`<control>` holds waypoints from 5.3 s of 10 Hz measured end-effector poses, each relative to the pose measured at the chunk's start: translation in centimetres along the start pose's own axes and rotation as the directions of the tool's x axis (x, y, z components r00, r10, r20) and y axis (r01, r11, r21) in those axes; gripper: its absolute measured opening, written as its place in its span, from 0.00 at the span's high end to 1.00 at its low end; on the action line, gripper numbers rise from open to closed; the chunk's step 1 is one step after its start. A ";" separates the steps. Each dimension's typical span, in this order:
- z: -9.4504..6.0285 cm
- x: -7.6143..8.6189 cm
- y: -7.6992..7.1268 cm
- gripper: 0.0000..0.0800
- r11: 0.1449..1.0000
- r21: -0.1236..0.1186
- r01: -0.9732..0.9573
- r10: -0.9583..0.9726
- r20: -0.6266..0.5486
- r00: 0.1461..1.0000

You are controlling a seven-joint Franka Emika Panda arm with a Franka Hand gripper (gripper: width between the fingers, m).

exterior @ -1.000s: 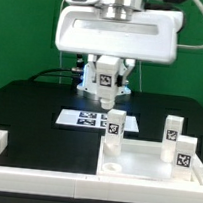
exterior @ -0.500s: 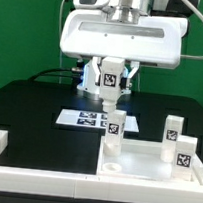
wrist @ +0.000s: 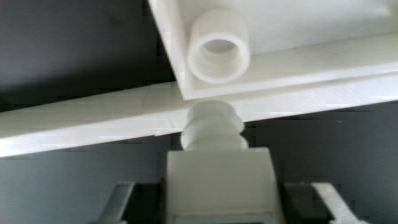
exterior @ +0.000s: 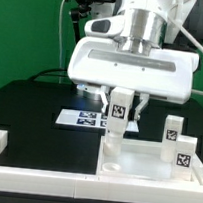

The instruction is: Assemble square table

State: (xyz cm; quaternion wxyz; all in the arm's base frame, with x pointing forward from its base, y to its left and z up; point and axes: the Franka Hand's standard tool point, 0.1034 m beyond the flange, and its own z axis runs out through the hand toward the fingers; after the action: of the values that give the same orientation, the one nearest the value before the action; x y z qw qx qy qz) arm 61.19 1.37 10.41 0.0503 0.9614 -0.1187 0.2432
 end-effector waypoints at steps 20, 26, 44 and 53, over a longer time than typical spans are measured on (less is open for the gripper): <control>3.3 -2.4 0.1 0.64 0.998 0.022 0.062 -0.061 -0.067 0.996; 3.6 -2.2 0.1 0.55 0.997 0.017 0.071 -0.070 -0.088 0.994; 2.5 0.3 0.1 0.19 0.997 0.068 -0.027 0.002 0.348 0.937; 3.4 0.6 0.7 0.64 0.955 -0.059 -0.292 0.289 0.425 0.858</control>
Offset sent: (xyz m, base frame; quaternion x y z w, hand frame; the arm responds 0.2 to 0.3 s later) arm 0.0000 0.0000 0.0000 0.0000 0.0000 0.0000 1.0000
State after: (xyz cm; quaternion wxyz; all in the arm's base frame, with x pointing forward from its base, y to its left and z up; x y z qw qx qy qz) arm 63.08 0.07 7.69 -0.0177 0.9624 -0.2693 0.0309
